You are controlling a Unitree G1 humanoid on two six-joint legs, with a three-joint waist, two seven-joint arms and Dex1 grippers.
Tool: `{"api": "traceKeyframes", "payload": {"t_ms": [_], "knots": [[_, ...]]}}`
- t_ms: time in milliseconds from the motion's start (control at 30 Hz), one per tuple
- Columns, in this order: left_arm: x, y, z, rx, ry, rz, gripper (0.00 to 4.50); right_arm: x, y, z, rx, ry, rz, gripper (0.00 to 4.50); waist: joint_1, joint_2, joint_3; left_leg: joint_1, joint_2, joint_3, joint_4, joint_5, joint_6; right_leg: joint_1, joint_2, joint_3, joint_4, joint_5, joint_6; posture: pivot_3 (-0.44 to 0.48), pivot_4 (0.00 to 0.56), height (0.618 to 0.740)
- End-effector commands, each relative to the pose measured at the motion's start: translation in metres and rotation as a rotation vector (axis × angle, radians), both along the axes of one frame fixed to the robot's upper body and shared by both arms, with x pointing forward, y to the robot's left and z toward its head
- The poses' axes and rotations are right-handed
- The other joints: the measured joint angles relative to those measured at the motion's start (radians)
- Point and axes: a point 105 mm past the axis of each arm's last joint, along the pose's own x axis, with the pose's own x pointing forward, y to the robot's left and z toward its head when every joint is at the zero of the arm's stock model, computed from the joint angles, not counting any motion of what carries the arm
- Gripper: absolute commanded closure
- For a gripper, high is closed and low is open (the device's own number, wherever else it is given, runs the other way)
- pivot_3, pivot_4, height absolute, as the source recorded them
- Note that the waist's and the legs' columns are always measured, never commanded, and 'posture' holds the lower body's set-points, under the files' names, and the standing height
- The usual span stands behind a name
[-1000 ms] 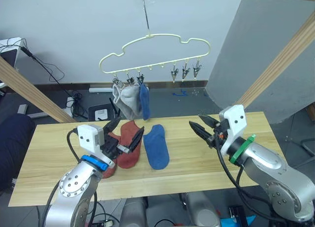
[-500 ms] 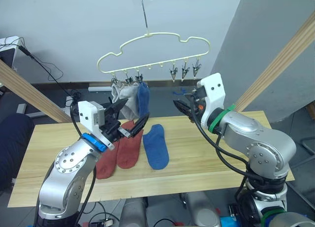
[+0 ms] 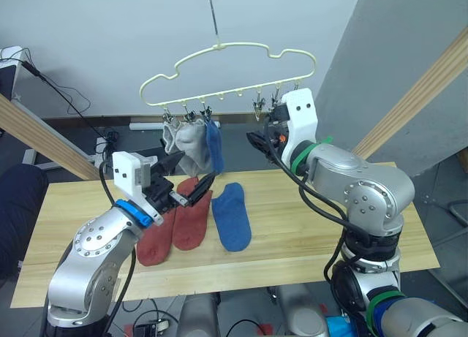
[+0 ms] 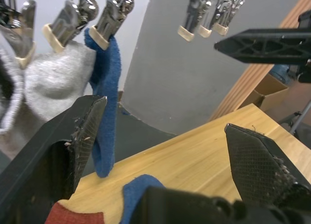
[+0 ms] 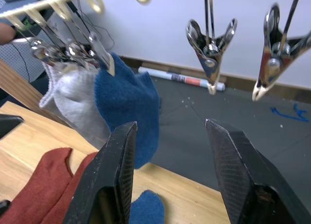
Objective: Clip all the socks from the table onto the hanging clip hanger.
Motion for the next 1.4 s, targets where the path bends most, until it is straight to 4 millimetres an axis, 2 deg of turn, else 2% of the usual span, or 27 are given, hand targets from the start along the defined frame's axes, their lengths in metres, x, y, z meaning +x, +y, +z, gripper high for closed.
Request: {"api": "traceKeyframes", "payload": {"t_ms": [33,633,733,833,1100,1400], "knots": [[-0.008,-0.004,0.011,0.002,-0.046,-0.014,0.00,0.002,0.005,0.016,0.013,-0.070,0.009,2.18,0.000,0.000,0.001,0.000,0.000,0.000,0.000,0.000,0.000,0.000,0.000,0.000,0.000,0.000,0.000,-0.185,0.386,0.740],[-0.013,-0.006,0.009,0.005,-0.033,-0.001,0.00,0.027,0.013,0.032,0.002,-0.150,-0.002,2.18,0.002,0.000,0.020,-0.001,0.000,0.001,-0.003,0.000,0.000,-0.002,0.000,0.000,-0.002,0.000,-0.001,-0.157,0.385,0.740],[-0.013,-0.005,0.009,0.004,-0.032,0.005,0.00,0.031,0.016,0.039,0.009,-0.170,0.001,2.18,0.001,0.001,0.021,-0.002,0.000,0.001,-0.003,0.000,0.000,-0.002,0.000,0.000,-0.003,0.001,-0.001,-0.157,0.385,0.740],[-0.014,-0.005,0.008,0.003,-0.031,0.008,0.00,0.032,0.022,0.048,0.022,-0.192,0.013,2.18,0.002,0.000,0.021,-0.002,0.000,0.001,-0.003,0.000,0.000,-0.002,0.000,0.000,-0.003,0.001,-0.001,-0.141,0.385,0.740],[-0.014,-0.006,0.008,0.000,-0.036,0.012,0.00,0.035,0.028,0.055,0.024,-0.210,0.036,2.18,0.004,0.001,0.021,-0.003,0.000,0.001,-0.004,0.000,0.000,-0.002,0.000,0.000,-0.008,0.003,-0.005,-0.131,0.377,0.740],[-0.016,-0.007,0.006,-0.001,-0.034,0.021,0.00,0.037,0.031,0.055,0.024,-0.216,0.041,2.18,0.006,0.001,0.021,-0.005,0.000,0.001,-0.005,-0.001,0.000,-0.002,-0.001,-0.001,-0.009,0.003,-0.005,-0.122,0.371,0.740]]}}
